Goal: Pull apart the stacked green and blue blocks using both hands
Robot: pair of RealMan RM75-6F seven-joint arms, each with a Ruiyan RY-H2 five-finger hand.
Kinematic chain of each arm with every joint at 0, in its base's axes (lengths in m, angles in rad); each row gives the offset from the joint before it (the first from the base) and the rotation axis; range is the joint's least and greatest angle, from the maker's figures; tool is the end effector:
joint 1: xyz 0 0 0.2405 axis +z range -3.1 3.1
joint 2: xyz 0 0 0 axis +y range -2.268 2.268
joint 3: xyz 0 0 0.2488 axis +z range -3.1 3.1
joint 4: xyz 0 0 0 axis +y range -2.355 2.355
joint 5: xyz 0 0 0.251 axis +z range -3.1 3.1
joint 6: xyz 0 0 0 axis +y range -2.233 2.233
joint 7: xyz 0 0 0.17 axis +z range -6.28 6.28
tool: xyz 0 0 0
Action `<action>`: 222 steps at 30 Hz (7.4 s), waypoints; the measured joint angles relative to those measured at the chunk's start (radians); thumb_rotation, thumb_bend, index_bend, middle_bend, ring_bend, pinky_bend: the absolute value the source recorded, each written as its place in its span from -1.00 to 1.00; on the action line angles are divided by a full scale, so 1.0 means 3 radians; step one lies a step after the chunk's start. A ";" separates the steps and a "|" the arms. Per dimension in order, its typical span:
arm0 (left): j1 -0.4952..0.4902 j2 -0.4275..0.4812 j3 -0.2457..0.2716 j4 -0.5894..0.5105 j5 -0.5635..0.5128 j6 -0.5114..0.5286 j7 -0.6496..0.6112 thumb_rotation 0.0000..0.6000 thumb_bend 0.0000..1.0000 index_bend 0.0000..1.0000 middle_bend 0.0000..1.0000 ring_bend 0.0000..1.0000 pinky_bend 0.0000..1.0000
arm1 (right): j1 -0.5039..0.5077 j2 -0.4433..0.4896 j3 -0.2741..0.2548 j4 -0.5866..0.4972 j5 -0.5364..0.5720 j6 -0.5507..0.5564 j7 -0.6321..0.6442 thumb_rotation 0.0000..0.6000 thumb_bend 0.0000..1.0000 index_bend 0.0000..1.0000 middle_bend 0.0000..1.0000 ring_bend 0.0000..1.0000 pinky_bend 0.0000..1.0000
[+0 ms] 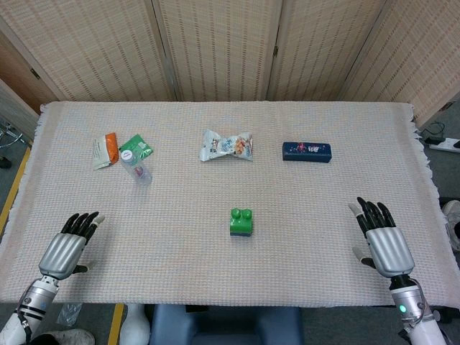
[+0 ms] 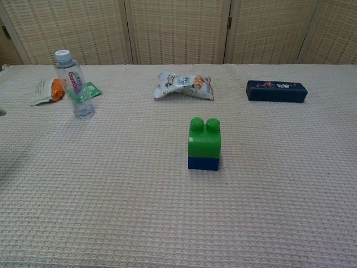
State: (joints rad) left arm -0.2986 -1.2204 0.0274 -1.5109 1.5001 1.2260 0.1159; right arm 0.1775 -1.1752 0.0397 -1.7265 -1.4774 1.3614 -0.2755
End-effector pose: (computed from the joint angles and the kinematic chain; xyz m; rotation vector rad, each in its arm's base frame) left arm -0.3078 0.2529 0.0436 -1.7427 -0.8847 -0.7455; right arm -0.2740 -0.2287 0.0682 1.5655 -0.8598 0.8139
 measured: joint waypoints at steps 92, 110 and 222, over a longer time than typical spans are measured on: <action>-0.2368 -0.1933 -0.0973 0.0708 -0.1614 -0.1553 0.0294 1.00 -0.51 -0.58 -0.27 -0.84 -1.00 | 0.0058 0.0334 0.0064 0.0032 0.0134 -0.0197 0.0829 1.00 -0.37 -1.00 -1.00 -1.00 -1.00; -0.2371 -0.2233 -0.0978 0.1067 -0.1367 -0.1352 0.0064 1.00 -0.50 -0.20 0.08 -0.59 -1.00 | 0.0042 0.0409 0.0058 0.0030 0.0097 -0.0176 0.0984 1.00 -0.37 -1.00 -1.00 -1.00 -1.00; -0.1539 -0.0792 -0.1083 -0.0409 -0.0865 -0.0836 -0.1398 1.00 -0.12 0.43 0.72 0.11 -0.54 | 0.2132 -0.1867 0.0246 0.1873 -0.0207 -0.1338 0.5658 1.00 -0.37 -0.67 -1.00 -0.78 -0.87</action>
State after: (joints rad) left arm -0.7604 -1.4579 -0.2975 -1.6337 1.2408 0.9753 -0.3036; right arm 0.8171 -1.7354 0.1135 -1.1647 -1.5396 0.9600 1.4219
